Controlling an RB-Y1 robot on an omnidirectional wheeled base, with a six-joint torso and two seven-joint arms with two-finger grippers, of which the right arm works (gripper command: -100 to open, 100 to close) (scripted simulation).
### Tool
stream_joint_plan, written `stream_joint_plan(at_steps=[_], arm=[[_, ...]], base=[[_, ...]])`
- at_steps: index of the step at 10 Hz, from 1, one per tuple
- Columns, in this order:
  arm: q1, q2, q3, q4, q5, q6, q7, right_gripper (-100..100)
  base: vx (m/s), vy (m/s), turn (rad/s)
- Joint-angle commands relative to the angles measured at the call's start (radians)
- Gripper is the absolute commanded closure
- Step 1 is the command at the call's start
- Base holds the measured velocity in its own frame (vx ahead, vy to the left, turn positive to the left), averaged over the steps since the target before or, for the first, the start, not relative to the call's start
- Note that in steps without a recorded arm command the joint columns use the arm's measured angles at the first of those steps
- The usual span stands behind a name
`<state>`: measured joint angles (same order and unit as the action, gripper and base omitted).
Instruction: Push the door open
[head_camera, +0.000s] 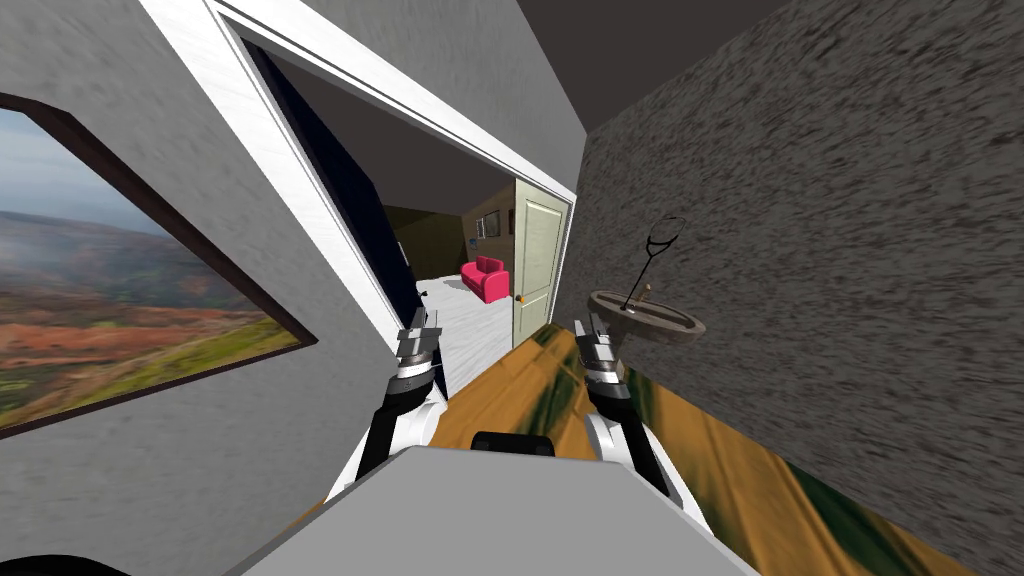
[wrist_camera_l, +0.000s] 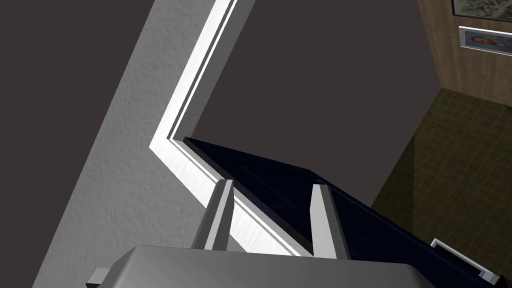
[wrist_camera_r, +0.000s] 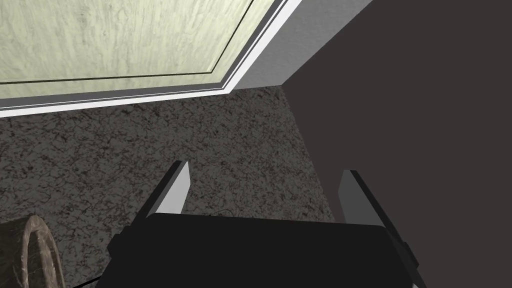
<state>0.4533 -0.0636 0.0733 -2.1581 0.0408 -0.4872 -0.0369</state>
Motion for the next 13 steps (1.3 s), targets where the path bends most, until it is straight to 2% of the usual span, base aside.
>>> stream_joint_plan(at_steps=[1,5,13], arm=[[-0.01,-0.003,0.002,0.03,0.009,-0.01,0.026,-100],[-0.044,-0.011,0.006,0.115,0.033,-0.033,0.092,-100],[-0.125,-0.025,0.016,0.32,0.09,-0.09,0.252,-100]], base=[[0.088,-0.015,0.022],[0.089,-0.026,0.03],[0.095,-0.03,0.032]])
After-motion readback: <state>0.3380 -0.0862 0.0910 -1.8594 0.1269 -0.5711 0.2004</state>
